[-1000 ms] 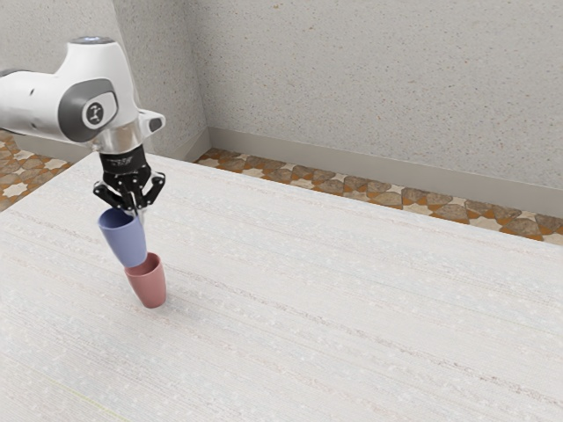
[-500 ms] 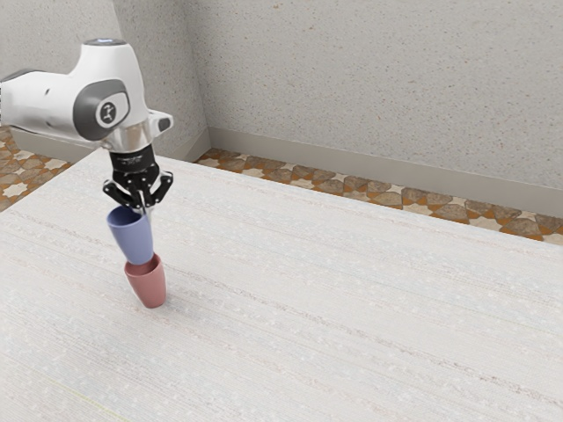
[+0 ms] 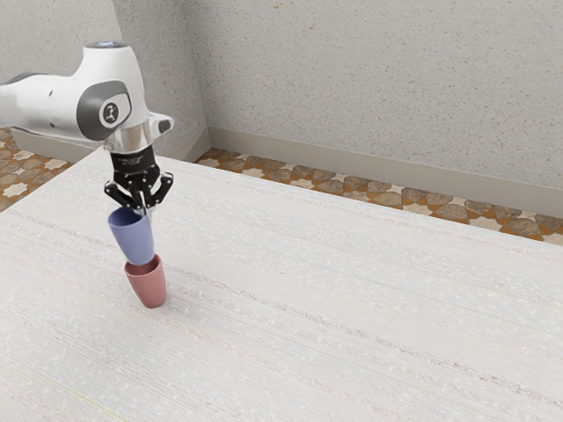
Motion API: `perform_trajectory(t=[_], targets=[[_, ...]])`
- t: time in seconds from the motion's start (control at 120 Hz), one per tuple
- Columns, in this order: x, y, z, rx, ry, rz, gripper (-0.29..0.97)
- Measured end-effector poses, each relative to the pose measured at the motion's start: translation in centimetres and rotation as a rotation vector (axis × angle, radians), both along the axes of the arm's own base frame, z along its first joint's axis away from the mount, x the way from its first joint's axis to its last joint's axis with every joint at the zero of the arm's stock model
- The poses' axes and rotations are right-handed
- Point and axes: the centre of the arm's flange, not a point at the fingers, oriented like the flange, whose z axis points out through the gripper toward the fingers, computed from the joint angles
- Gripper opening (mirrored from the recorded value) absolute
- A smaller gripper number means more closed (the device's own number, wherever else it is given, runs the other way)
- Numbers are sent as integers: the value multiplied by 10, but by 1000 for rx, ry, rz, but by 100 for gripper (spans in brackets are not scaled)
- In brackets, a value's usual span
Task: Place the left cup onto the right cup
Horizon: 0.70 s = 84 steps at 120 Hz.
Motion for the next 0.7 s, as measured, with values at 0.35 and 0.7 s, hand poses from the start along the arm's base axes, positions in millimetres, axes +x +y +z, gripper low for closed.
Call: perform_trajectory(t=[0.35, 0.7], targets=[[2, 5, -7, -12, 9, -15, -11], [4, 13, -9, -15, 11, -23, -11]])
